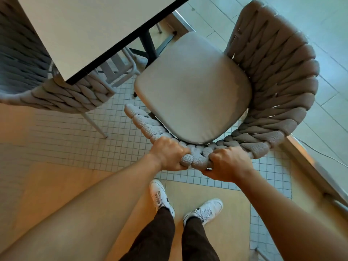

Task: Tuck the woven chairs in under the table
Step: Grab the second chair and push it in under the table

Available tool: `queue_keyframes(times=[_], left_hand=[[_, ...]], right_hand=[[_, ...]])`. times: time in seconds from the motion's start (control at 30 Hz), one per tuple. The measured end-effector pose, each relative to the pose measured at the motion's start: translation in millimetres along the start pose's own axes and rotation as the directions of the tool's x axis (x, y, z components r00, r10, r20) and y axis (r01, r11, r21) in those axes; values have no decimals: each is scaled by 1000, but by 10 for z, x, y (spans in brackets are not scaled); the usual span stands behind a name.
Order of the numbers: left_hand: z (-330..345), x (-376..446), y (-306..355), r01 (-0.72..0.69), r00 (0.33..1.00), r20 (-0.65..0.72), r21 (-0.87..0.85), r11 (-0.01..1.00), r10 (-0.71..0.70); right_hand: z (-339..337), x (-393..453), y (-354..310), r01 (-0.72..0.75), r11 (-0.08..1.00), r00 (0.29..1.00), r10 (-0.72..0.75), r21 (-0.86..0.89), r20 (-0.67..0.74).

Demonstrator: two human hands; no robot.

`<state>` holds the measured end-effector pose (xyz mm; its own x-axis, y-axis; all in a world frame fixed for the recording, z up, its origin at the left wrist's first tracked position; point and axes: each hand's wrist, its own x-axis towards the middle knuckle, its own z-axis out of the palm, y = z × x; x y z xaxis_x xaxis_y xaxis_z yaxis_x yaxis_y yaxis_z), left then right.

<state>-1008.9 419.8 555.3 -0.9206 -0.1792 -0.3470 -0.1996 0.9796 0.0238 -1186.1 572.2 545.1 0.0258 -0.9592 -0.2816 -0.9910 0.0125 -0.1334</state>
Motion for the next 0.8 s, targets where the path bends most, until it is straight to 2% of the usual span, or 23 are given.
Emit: queue_keyframes(times=[0.2,0.43,0.5,0.6,0.7,0.8], left_hand=[[-45,80,-290,-9,1000,-13,-4,1000,9],[-164,195,-474,51,998,42,-20,998,-50],[-183,220,-337,34,999,-8,-73,997,-35],[-186,368,54,-12,993,-119,-143,990,-5],[-134,567,402,100,989,-90,-166,981,-116],[-69,668,436,193,973,-104,-115,974,-205]], right_hand=[[-119,277,22,4,1000,999,-4,2,-46],[-249,479,78,24,998,999,-25,-50,-22],[-274,423,170,88,996,996,-88,-20,5],[-414,300,564,163,987,977,-160,-11,143],[-515,164,1056,115,981,983,-90,-154,161],[-501,187,1142,27,967,988,13,-254,155]])
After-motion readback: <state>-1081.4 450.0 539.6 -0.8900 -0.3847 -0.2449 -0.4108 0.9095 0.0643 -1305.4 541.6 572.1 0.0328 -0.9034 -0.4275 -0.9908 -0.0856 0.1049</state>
